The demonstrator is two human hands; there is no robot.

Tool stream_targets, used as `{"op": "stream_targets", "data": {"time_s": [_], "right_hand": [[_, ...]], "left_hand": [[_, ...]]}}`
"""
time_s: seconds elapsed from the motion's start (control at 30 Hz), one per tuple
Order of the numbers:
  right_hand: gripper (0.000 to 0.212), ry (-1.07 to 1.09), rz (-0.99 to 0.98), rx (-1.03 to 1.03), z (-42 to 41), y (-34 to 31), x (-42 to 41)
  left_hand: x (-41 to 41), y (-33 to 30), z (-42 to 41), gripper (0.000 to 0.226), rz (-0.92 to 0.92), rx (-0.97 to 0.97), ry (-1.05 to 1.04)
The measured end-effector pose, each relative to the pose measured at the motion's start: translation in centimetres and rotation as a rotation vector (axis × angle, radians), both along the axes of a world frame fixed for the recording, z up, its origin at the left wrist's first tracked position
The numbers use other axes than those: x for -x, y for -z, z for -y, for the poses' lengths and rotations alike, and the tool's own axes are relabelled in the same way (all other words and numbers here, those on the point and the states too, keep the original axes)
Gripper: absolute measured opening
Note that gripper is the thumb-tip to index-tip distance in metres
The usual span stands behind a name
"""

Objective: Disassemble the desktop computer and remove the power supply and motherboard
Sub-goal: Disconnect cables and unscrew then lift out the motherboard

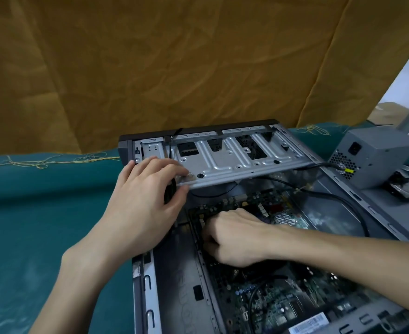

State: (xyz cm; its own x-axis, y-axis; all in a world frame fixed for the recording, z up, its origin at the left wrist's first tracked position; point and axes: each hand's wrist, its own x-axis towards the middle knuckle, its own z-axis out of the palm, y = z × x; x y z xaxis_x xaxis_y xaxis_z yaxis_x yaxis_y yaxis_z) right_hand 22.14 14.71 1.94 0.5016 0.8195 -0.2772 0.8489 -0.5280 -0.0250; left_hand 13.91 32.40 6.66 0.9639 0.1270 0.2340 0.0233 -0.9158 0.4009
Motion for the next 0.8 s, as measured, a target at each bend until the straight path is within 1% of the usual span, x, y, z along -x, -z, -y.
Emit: {"op": "stream_targets", "data": {"time_s": [0.1,0.17,0.37,0.63,0.8], "right_hand": [[0.034,0.081,0.015,-0.061,-0.38,0.31,0.50],[0.037,0.085,0.032,-0.071,-0.66,0.42,0.92],[0.039,-0.035,0.079,-0.126,0.03,0.55,0.96],[0.034,-0.074,0.072,-0.117,-0.06,0.50,0.44],[0.038,0.022,0.055,-0.147,-0.48,0.87,0.88]], "left_hand": [[-0.02,0.02,0.04,0.038,0.003,-0.003,-0.004],[-0.04,0.04,-0.01,0.038,0.003,-0.009,-0.003],[-0.10,0.04,0.02,0.037,0.007,-0.003,-0.002],[-0.18,0.06,0.09,0.034,0.010,0.007,-0.008],[-0.09,0.07,0.03,0.035,0.011,0.007,-0.011]]}}
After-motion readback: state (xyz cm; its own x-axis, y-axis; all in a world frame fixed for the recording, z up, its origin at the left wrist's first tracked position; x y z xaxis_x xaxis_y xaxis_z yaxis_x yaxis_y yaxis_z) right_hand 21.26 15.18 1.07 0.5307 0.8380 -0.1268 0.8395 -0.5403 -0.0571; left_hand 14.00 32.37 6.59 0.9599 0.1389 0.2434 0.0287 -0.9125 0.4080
